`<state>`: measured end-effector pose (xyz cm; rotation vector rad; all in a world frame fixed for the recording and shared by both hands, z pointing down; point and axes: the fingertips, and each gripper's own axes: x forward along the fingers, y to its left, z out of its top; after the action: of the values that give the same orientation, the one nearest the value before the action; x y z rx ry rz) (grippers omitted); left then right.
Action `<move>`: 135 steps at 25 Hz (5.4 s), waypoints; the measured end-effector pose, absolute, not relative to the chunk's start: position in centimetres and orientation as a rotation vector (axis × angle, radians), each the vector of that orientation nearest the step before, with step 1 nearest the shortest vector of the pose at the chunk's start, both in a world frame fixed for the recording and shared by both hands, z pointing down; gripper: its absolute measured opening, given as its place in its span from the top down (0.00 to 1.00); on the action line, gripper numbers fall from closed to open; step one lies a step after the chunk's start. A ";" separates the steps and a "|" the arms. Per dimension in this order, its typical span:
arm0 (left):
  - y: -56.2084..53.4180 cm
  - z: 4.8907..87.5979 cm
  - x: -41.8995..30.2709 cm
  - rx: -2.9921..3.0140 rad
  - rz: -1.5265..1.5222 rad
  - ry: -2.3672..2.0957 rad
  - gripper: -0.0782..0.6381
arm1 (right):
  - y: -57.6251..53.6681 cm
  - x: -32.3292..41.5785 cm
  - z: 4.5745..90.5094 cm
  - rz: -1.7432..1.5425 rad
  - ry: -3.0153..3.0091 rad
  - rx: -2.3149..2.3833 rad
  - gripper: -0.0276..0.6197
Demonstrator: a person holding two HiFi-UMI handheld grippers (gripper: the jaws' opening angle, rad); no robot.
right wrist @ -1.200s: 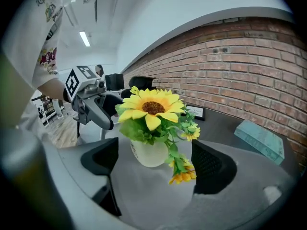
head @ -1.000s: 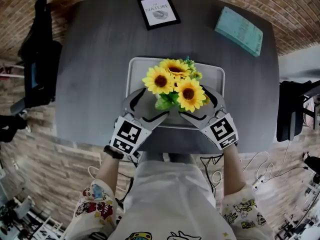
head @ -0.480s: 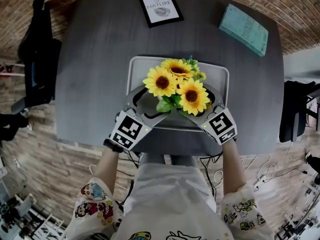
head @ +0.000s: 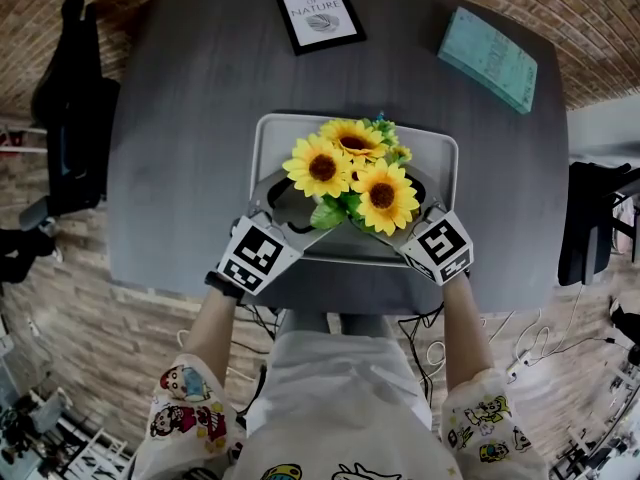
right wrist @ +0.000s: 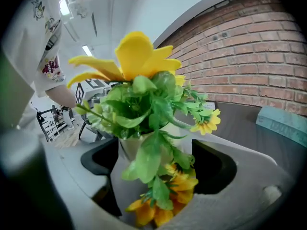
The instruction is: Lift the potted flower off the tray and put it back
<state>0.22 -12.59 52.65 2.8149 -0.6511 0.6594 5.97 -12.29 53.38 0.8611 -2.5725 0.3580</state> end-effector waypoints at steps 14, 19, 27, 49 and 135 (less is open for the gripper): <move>-12.2 52.7 0.7 2.857 0.633 -0.565 0.38 | -12.1 5.2 53.4 0.355 -2.645 0.794 0.30; -12.2 52.7 0.7 2.862 0.629 -0.570 0.39 | -12.2 5.1 53.3 0.346 -2.648 0.797 0.31; -12.2 52.7 0.8 2.861 0.644 -0.562 0.39 | -12.2 5.2 53.3 0.338 -2.623 0.795 0.31; -13.2 45.9 1.4 2.931 0.591 -0.614 0.39 | -13.2 5.8 46.3 0.203 -2.674 0.856 0.31; -6.2 33.7 0.9 2.935 0.449 -0.691 0.37 | -6.2 5.0 32.7 -0.014 -2.751 0.916 0.31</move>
<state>0.89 -6.23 33.70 2.9346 -0.6915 0.4491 5.02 -6.16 32.73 0.9158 -2.7514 -0.0141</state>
